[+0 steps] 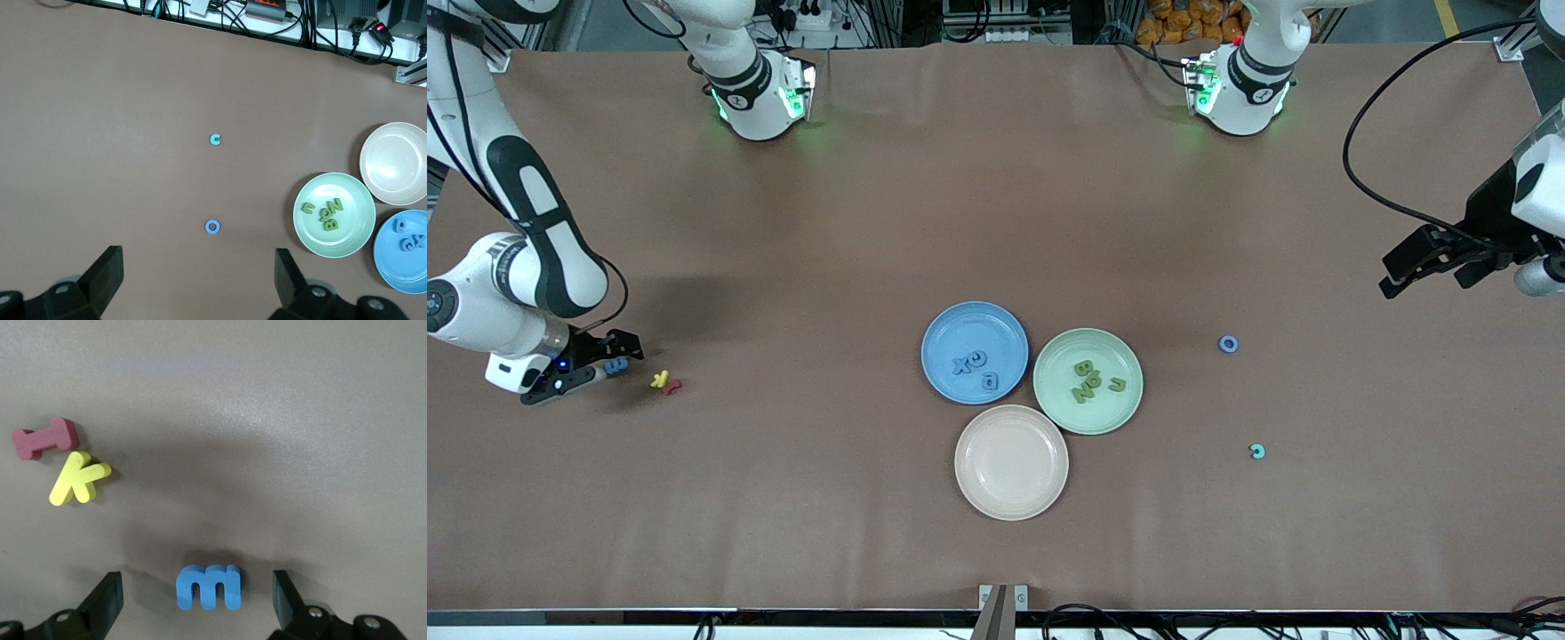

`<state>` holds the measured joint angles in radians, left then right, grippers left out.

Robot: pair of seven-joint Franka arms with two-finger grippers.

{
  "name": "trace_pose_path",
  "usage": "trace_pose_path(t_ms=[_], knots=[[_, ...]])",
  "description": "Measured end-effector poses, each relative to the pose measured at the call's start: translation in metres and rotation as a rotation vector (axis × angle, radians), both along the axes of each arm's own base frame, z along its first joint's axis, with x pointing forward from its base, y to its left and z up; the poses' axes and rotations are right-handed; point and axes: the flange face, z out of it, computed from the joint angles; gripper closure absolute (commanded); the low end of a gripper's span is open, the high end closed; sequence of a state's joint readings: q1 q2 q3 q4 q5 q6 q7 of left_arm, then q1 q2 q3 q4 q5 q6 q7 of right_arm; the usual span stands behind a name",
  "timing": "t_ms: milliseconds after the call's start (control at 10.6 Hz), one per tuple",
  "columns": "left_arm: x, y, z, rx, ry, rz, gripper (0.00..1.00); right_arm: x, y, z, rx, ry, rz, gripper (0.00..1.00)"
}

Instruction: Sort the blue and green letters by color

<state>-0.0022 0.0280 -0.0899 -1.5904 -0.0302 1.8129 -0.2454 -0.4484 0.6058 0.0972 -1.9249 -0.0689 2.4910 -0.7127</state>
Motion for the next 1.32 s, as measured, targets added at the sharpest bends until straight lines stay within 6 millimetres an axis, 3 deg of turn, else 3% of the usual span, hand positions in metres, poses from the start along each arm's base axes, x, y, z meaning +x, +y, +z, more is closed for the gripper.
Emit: trace_pose_path(t_ms=[94, 470, 753, 1035, 1317], knots=[[-0.001, -0.001, -0.001, 0.001, 0.017, -0.002, 0.00, 0.000, 0.000, 0.000, -0.001, 0.001, 0.001, 1.00], [0.000, 0.004, -0.005, 0.003, 0.046, 0.005, 0.00, -0.001, -0.010, 0.005, -0.015, -0.013, -0.007, 1.00], [0.002, -0.004, -0.009, 0.005, 0.094, -0.011, 0.00, 0.000, -0.005, 0.006, -0.010, -0.008, 0.000, 1.00], [0.004, -0.009, 0.002, 0.005, 0.111, -0.022, 0.00, 0.021, 0.041, 0.032, -0.002, 0.041, -0.053, 1.00], [0.004, -0.006, 0.003, 0.005, 0.111, -0.019, 0.00, 0.048, 0.119, 0.066, 0.040, 0.088, -0.165, 1.00]])
